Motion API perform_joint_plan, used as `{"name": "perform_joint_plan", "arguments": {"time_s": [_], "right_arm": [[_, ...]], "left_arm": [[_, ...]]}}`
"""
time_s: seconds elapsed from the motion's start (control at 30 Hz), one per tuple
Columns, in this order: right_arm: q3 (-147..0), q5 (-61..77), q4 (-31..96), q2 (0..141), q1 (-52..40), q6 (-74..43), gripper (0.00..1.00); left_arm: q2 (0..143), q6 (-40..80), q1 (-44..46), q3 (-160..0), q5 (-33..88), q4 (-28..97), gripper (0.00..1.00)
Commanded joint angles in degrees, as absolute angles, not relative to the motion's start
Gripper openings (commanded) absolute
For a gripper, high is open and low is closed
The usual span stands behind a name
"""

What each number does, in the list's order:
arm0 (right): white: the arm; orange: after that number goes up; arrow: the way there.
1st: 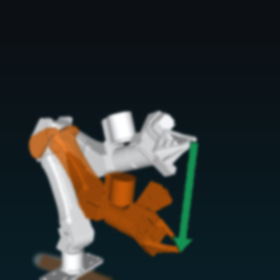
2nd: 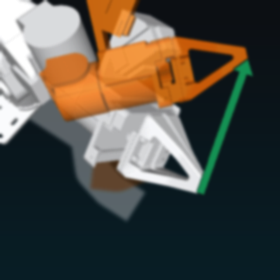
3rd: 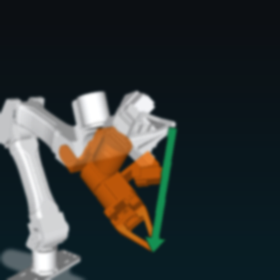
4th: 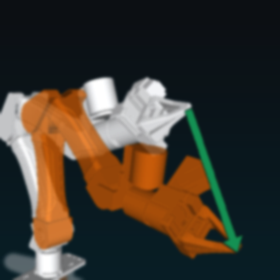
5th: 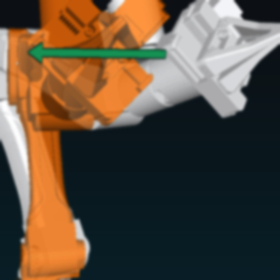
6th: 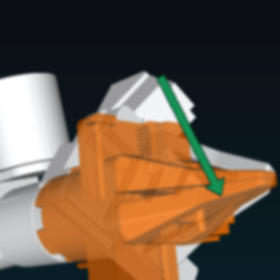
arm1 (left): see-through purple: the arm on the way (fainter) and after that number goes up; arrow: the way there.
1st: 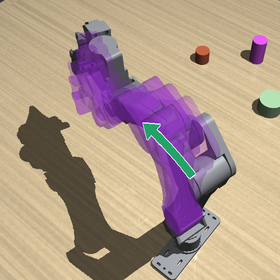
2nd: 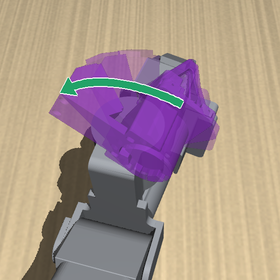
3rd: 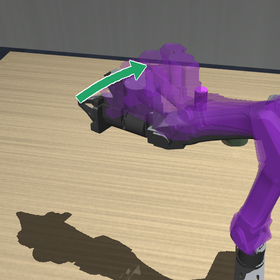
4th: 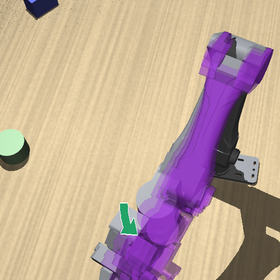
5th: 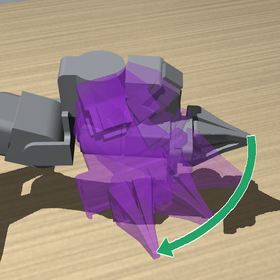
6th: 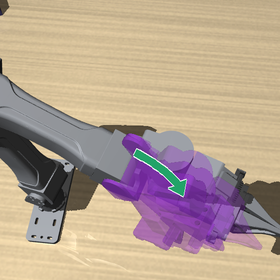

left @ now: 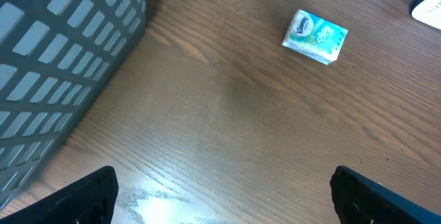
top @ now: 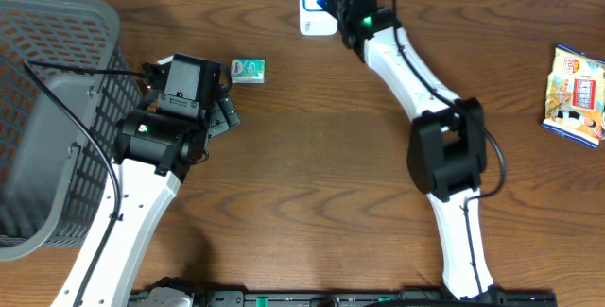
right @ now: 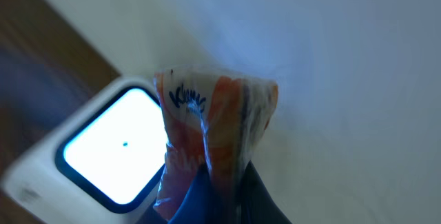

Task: Scan the item barcode
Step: 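Raise the orange pack up to the scanner window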

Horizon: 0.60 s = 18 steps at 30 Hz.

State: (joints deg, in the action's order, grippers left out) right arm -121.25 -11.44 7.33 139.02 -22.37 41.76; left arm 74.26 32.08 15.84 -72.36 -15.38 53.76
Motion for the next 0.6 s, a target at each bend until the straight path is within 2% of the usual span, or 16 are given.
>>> {"name": "perform_joint_plan", "arguments": {"time_s": [0.0,0.27,0.4,0.57], "right_arm": [[-121.5,-12.1,6.0,141.8,-23.9,54.5,0.01],[-121.5,-15.6,2.5,142.2,-25.8,52.9,0.01],[-121.9,-20.5,0.0,142.1,-25.8,46.6,0.01],[-122.2,-23.6,4.0,140.1,-24.4,34.1,0.01]], "left_arm": [[74.6,31.5,15.7,-72.6,-16.4,54.0,0.98],[74.6,31.5,15.7,-72.6,-16.4,54.0,0.98],[74.6,31.5,15.7,-72.6,-16.4,54.0,0.98],[74.6,31.5,15.7,-72.6,-16.4,54.0,0.98]]}}
